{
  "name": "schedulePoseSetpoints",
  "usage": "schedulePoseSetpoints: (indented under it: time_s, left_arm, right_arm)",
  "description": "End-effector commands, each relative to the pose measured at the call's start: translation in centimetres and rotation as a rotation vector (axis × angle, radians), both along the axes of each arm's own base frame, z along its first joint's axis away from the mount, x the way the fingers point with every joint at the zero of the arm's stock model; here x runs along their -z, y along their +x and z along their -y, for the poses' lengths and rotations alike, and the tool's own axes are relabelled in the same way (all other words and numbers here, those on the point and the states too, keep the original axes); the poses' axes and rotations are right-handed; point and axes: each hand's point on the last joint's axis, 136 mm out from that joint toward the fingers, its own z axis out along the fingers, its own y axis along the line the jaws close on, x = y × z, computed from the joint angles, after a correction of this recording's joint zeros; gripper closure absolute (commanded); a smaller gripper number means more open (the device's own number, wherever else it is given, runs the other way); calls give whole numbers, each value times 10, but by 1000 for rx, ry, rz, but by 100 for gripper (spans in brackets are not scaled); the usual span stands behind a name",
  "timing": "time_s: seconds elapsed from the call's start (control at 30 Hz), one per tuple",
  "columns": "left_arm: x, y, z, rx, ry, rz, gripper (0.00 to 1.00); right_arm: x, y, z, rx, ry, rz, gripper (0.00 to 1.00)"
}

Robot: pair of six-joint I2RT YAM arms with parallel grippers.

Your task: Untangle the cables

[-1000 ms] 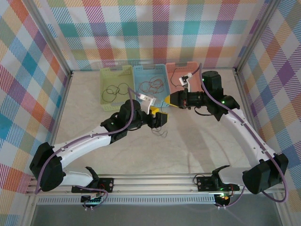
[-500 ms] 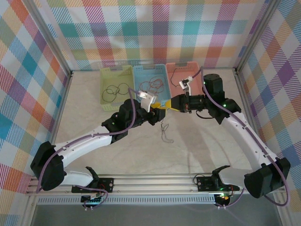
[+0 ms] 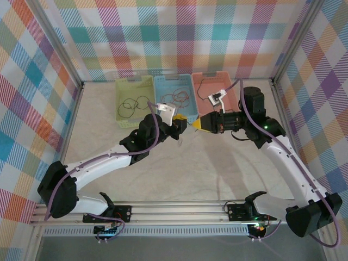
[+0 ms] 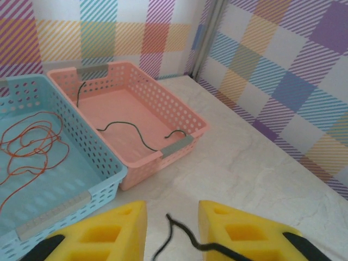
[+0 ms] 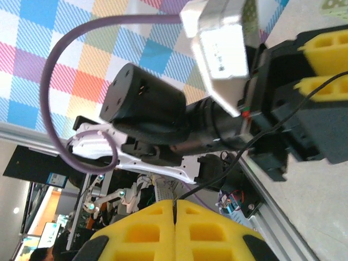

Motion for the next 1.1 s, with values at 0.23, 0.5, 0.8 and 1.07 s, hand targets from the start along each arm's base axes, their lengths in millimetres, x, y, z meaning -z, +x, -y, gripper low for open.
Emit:
schedulePoseSetpoints:
  time_s: [0.23,0.5,0.8,1.07]
  left_arm:
    - [12,29,-16,-84,-7,-31,68]
    - [43,42,-30,-149,21,-85,68]
    - [68,47,-59,-224,18,-143,68]
    - [72,48,-78,-274,20,-168,69]
  right_arm:
    - [-27,-40,6,-118,77,68,100]
    - [-54,-64,14,-153,121,158,100]
    - [-87,-85,25,-126,162,295,100]
    - [-100,-90,29,-110,188,368,100]
